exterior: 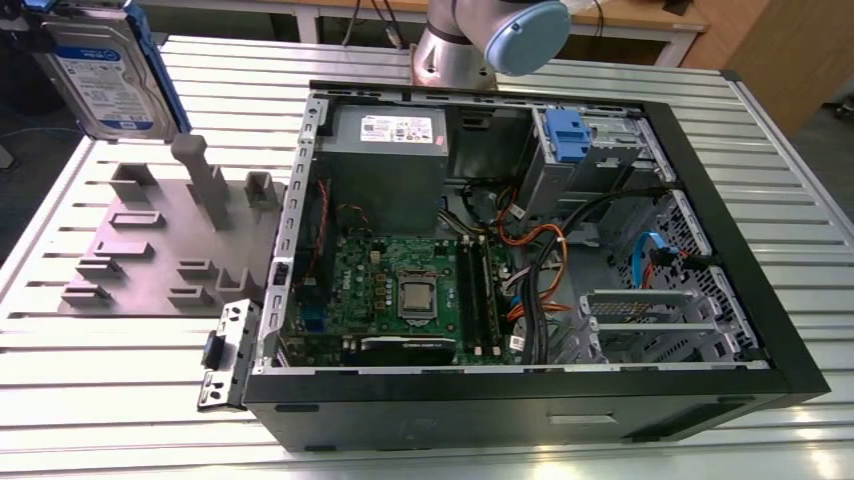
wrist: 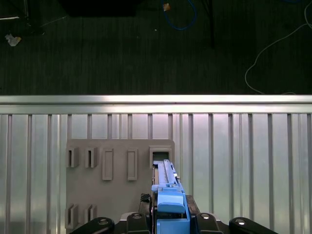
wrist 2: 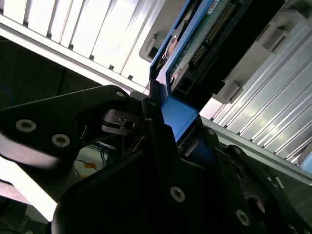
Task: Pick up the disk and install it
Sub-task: 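Pick up the disk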
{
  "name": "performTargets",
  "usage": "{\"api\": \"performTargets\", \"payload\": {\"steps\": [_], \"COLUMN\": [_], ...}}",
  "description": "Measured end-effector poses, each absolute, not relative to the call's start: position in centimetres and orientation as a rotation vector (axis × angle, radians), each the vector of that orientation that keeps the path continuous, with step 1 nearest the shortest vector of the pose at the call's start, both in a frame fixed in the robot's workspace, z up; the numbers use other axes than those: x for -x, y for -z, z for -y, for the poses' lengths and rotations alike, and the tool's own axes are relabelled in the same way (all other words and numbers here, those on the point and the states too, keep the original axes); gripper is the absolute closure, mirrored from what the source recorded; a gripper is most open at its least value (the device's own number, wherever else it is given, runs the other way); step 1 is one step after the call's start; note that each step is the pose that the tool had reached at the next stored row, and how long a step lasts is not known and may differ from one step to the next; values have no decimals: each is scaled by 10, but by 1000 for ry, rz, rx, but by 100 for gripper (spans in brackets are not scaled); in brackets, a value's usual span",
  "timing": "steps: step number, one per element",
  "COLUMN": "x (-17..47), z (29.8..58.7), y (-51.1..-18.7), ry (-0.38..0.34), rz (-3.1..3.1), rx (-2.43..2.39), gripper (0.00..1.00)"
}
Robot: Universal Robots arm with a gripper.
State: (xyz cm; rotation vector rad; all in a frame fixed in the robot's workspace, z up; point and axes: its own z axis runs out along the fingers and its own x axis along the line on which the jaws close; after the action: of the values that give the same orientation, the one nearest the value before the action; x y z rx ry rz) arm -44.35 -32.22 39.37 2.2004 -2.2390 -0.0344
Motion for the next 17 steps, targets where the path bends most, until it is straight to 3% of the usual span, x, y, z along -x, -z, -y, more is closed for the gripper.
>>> {"api": "performTargets", "payload": {"steps": [17], "x": [443], "z": [322], "y": [-397], "ry": [34], "rz": [2239], "rx": [-2200], "gripper": [64]}}
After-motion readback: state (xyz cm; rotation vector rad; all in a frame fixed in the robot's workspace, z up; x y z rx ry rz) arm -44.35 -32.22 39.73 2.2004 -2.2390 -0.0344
